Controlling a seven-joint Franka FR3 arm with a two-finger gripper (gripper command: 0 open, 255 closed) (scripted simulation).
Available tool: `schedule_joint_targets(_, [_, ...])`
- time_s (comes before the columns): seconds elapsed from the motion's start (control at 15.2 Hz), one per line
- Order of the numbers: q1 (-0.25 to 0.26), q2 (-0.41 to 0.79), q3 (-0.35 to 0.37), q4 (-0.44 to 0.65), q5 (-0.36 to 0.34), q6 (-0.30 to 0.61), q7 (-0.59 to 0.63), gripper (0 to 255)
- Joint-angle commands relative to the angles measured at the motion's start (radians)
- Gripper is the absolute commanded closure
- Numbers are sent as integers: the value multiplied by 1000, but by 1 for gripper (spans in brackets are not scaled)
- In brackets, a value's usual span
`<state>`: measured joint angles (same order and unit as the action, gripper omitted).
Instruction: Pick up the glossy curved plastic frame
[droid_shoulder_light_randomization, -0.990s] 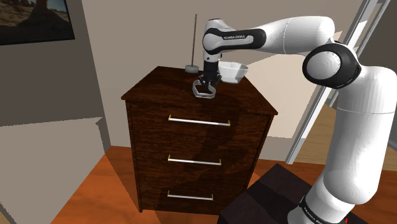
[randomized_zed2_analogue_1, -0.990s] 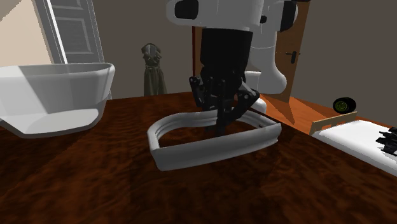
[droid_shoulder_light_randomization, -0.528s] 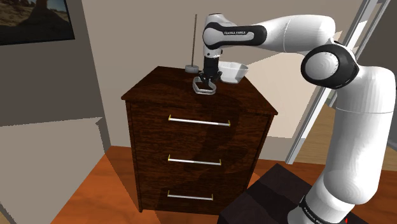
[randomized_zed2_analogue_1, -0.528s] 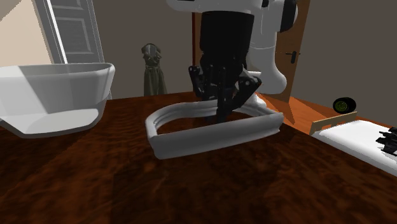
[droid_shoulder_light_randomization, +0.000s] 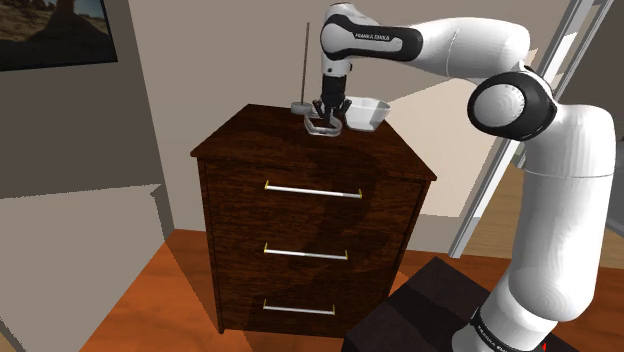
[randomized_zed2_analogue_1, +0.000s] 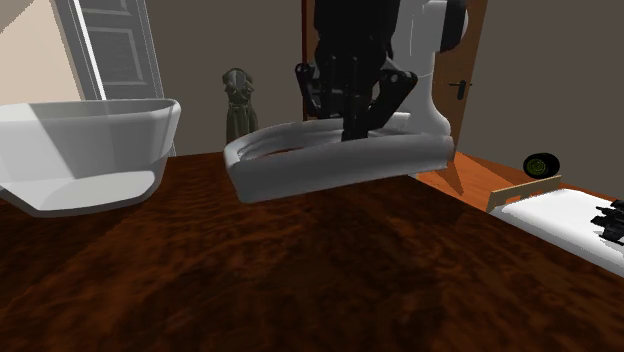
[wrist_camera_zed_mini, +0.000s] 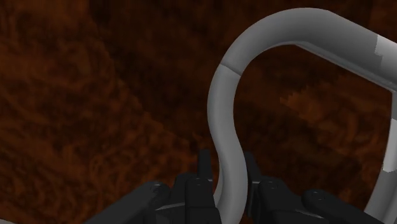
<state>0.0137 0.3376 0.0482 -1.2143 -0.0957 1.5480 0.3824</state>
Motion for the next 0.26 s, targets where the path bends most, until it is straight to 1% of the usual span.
schedule_joint_targets(0.0, [1, 11, 0, 44, 0, -34, -2, 255])
schedule_joint_targets(0.07, [2, 18, 0, 69, -1, -51, -4, 255])
schedule_joint_targets(0.2, [2, 19, 0, 72, -1, -54, -4, 255])
